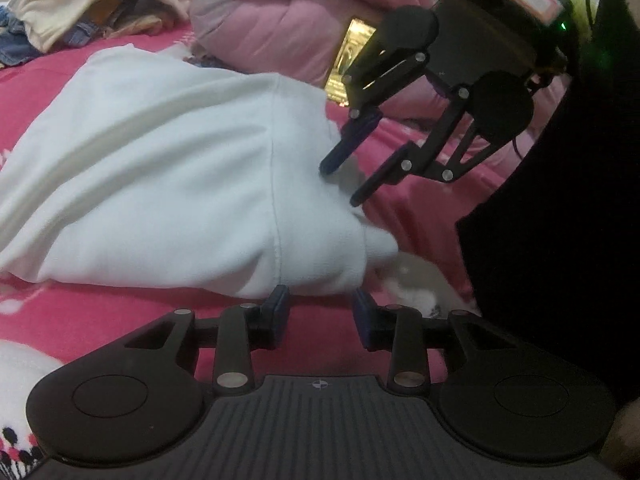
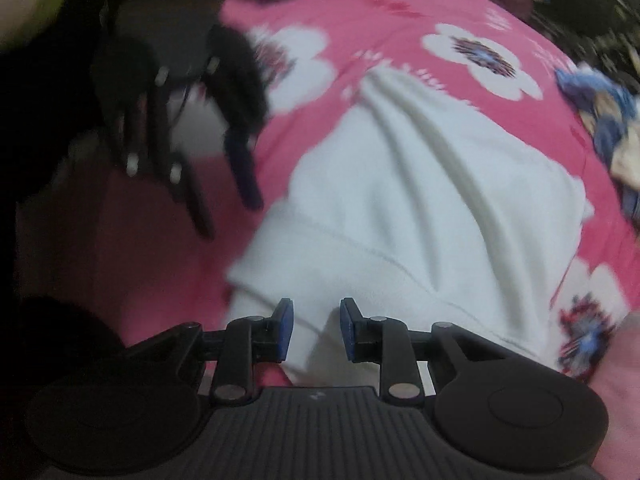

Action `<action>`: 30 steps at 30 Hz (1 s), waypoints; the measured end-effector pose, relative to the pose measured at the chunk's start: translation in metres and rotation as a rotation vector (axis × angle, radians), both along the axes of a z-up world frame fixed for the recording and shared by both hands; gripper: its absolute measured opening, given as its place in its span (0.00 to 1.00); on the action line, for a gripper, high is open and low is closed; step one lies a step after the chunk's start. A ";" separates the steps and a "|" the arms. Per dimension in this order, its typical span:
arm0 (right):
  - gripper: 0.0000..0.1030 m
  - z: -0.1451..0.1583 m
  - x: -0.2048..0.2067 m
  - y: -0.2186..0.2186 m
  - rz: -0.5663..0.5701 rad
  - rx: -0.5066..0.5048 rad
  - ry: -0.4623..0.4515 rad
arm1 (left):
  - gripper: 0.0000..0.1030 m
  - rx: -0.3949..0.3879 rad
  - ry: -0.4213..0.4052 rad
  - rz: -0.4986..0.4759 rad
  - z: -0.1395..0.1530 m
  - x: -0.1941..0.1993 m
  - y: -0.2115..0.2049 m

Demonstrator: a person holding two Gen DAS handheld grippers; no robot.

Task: Fold clothes
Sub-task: 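Open both tools and hover them over the folded white sweatshirt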

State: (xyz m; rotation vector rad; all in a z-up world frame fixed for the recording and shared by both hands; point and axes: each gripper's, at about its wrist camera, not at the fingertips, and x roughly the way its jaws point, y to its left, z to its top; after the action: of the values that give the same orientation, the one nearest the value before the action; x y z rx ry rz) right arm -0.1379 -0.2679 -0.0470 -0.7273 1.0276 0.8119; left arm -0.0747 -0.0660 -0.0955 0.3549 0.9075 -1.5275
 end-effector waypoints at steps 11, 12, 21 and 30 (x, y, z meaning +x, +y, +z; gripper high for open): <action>0.37 -0.033 -0.035 0.024 0.265 -0.213 -0.236 | 0.34 0.026 0.080 0.149 0.001 0.023 0.004; 0.37 -0.034 -0.037 0.025 0.269 -0.210 -0.255 | 0.34 0.027 0.083 0.154 0.001 0.023 0.004; 0.28 -0.024 -0.047 0.029 0.225 -0.149 -0.365 | 0.34 0.039 0.092 0.188 0.001 0.020 0.007; 0.19 0.010 -0.031 0.024 0.098 0.045 -0.300 | 0.34 0.052 0.083 0.179 0.002 0.014 0.006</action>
State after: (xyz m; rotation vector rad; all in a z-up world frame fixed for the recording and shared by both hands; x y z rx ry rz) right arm -0.1686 -0.2435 -0.0372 -0.8373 0.7068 0.7795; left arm -0.0609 -0.0597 -0.0936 0.2417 1.0186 -1.3636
